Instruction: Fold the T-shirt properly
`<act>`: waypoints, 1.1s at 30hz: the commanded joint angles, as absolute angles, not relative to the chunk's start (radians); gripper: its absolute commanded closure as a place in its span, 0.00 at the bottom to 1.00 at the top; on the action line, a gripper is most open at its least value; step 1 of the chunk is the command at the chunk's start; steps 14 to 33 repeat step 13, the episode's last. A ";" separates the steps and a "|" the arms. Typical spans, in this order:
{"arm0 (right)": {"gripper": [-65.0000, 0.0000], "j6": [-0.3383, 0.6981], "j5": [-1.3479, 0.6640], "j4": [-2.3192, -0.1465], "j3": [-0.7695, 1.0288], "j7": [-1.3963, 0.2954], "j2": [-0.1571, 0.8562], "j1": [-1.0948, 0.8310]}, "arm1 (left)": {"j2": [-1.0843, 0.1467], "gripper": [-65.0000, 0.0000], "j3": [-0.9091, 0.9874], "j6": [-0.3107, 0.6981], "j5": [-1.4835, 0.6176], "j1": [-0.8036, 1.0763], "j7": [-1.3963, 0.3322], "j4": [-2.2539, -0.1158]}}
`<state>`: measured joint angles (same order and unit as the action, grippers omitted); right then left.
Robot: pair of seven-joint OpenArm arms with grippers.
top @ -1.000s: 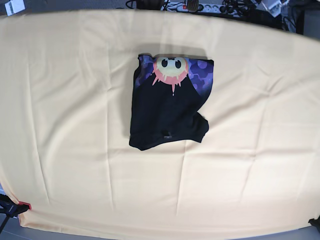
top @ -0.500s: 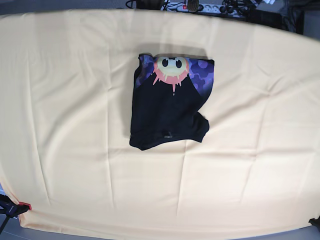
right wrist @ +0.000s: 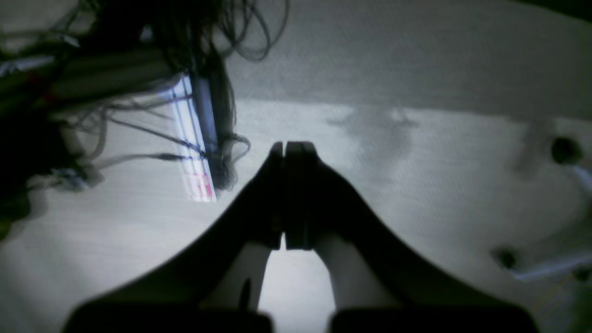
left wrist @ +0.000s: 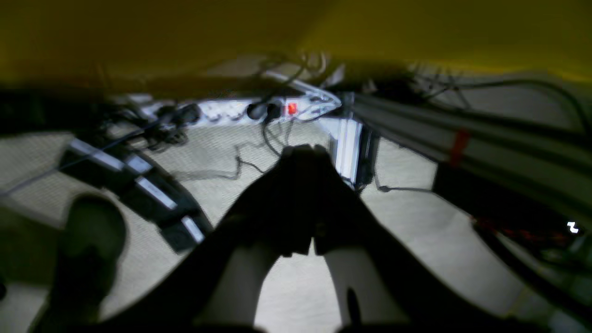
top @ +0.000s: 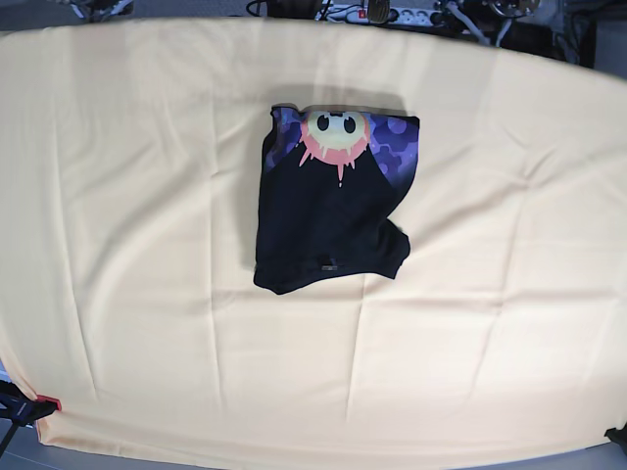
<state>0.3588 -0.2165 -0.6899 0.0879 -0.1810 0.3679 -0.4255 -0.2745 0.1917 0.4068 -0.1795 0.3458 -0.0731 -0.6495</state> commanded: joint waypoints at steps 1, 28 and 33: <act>1.00 0.324 -0.194 -0.673 0.053 -0.167 0.364 -0.417 | -0.260 1.00 0.166 0.366 -0.180 0.354 -0.035 -0.646; 1.00 0.102 -0.128 -0.648 -0.232 -0.115 0.145 -0.389 | -0.037 1.00 -0.128 0.089 -0.168 0.413 0.012 -0.600; 1.00 0.102 -0.128 -0.648 -0.232 -0.115 0.145 -0.389 | -0.037 1.00 -0.128 0.089 -0.168 0.413 0.012 -0.600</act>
